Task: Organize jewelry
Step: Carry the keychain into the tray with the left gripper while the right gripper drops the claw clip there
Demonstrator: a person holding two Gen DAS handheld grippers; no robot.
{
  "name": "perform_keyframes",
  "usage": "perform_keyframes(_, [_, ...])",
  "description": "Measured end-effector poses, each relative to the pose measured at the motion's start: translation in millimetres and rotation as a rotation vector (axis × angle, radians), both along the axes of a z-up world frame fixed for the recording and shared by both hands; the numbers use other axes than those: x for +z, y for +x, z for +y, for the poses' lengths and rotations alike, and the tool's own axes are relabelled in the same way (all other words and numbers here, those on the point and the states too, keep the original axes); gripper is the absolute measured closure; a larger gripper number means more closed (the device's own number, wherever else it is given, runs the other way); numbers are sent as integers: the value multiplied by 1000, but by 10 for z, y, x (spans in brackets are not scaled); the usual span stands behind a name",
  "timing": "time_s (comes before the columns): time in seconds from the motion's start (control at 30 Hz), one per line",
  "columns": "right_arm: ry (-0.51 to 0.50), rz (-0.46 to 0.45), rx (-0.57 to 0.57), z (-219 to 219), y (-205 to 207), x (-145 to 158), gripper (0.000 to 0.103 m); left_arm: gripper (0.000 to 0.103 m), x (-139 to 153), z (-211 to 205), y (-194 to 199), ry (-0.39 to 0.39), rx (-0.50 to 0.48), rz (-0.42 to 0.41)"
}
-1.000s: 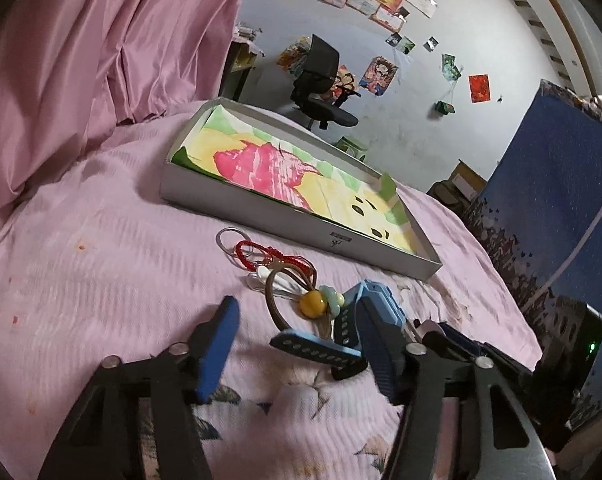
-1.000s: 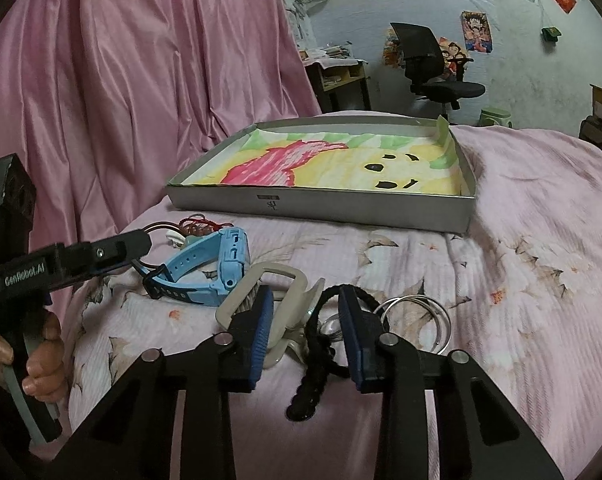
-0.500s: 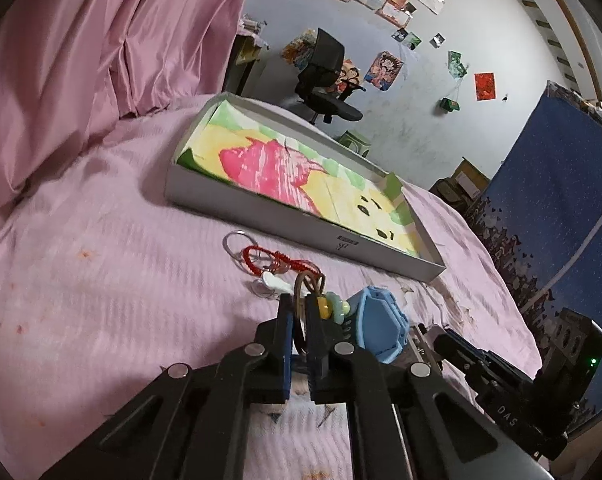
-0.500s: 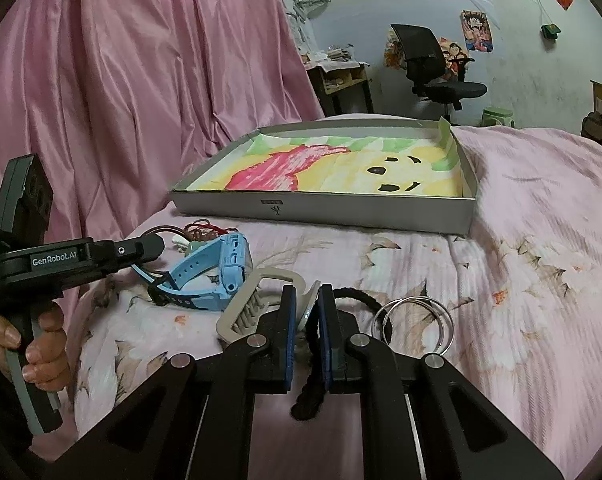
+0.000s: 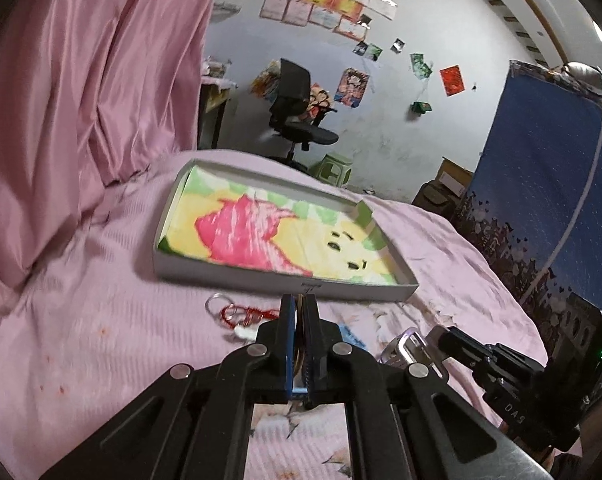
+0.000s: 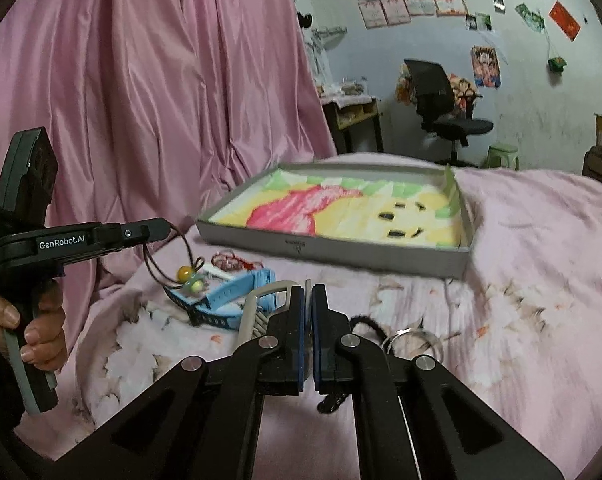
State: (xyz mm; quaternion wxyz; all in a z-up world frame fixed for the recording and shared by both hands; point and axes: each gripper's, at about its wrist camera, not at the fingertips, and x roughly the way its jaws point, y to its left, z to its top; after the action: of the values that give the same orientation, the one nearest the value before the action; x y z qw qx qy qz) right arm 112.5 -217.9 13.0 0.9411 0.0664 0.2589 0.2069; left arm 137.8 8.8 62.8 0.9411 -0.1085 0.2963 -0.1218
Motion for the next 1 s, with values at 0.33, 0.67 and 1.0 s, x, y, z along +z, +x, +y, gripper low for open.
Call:
perform_keyframes(0.33, [36, -55, -30, -49, 392, 310, 100, 99, 265, -46, 408, 34, 22, -66])
perform_keyframes(0.67, [1, -1, -48, 397, 1371, 218, 100, 99, 59, 24, 1060, 13, 52, -62])
perform_keyframes(1.0, [-16, 90, -52, 453, 1619, -84, 99, 99, -347, 85, 1244, 46, 96, 65])
